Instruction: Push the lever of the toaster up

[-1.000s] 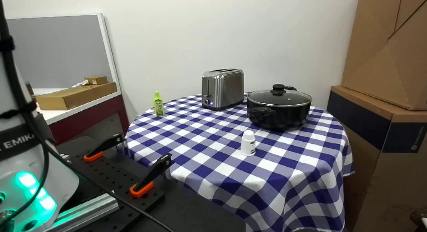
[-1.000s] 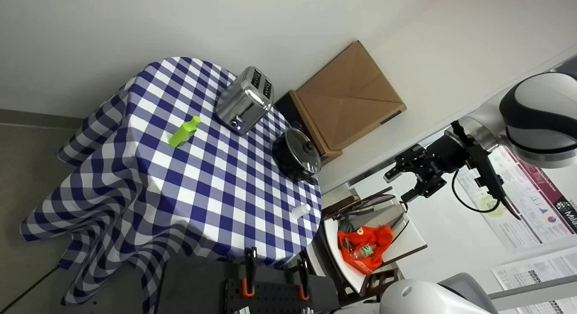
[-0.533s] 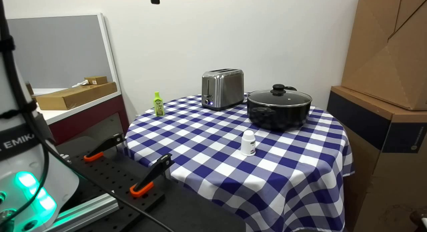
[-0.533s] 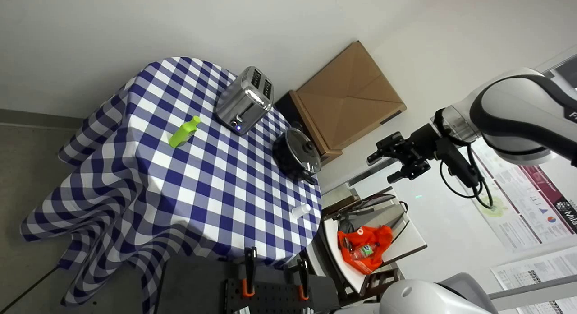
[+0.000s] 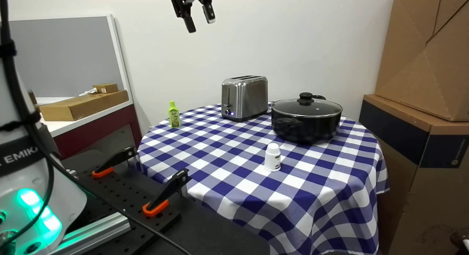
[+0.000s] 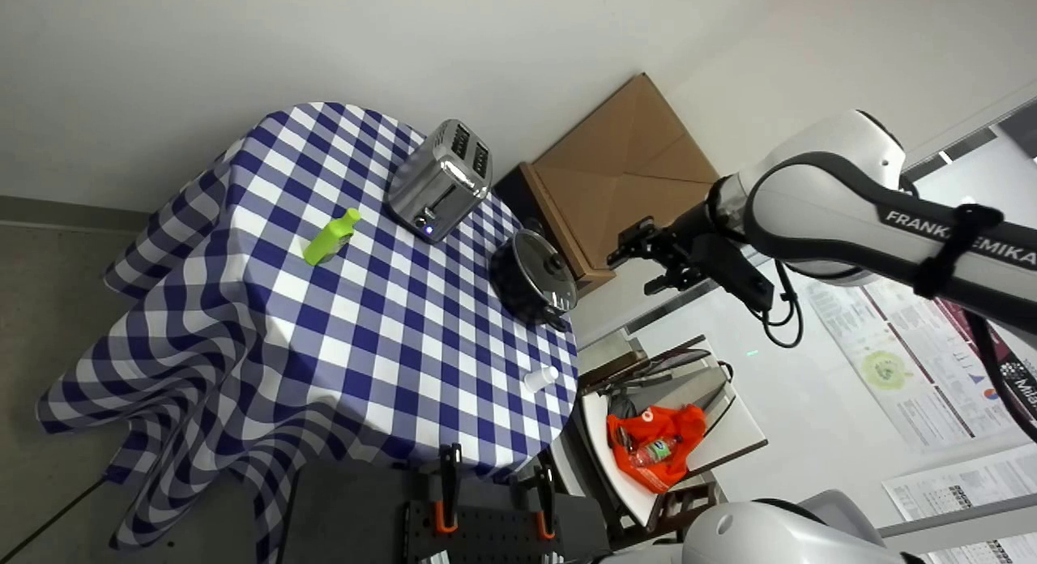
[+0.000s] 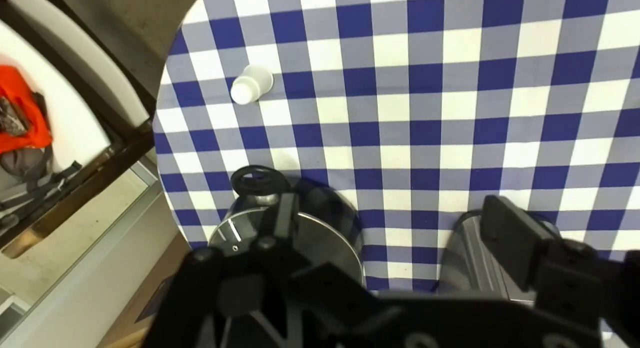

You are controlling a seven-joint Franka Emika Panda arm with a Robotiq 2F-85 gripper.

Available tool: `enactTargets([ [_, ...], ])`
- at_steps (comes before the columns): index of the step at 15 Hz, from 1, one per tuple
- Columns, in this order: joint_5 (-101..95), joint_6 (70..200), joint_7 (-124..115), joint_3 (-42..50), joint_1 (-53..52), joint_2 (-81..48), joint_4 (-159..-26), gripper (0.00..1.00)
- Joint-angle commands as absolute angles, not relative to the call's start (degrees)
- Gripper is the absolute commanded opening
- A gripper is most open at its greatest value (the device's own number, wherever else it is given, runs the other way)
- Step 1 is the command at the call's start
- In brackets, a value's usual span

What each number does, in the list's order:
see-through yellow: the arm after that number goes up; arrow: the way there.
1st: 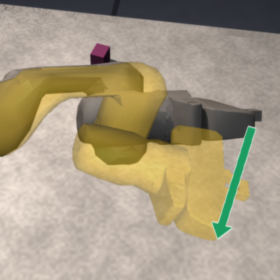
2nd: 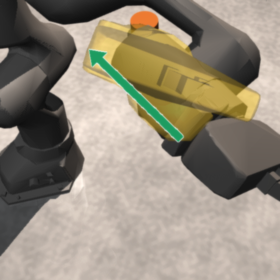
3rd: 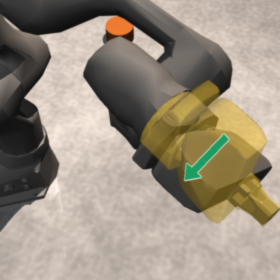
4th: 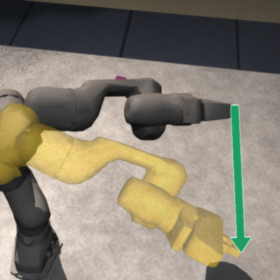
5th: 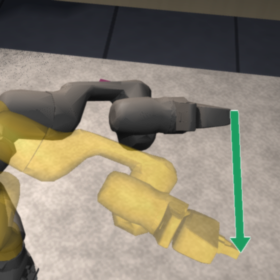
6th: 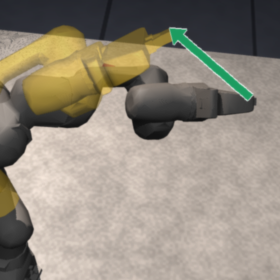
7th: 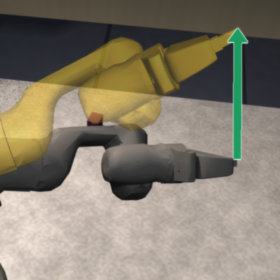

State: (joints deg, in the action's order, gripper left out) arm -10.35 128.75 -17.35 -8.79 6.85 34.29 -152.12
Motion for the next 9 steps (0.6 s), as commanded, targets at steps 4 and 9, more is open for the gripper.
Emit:
enactTargets([
  [4, -20.11, 143.89, -27.05, -14.91, 8.73, 19.92, -149.96, 0.36],
  [9, -32.42, 151.23, -36.15, -16.24, 11.63, 7.98, -146.50, 0.01],
])
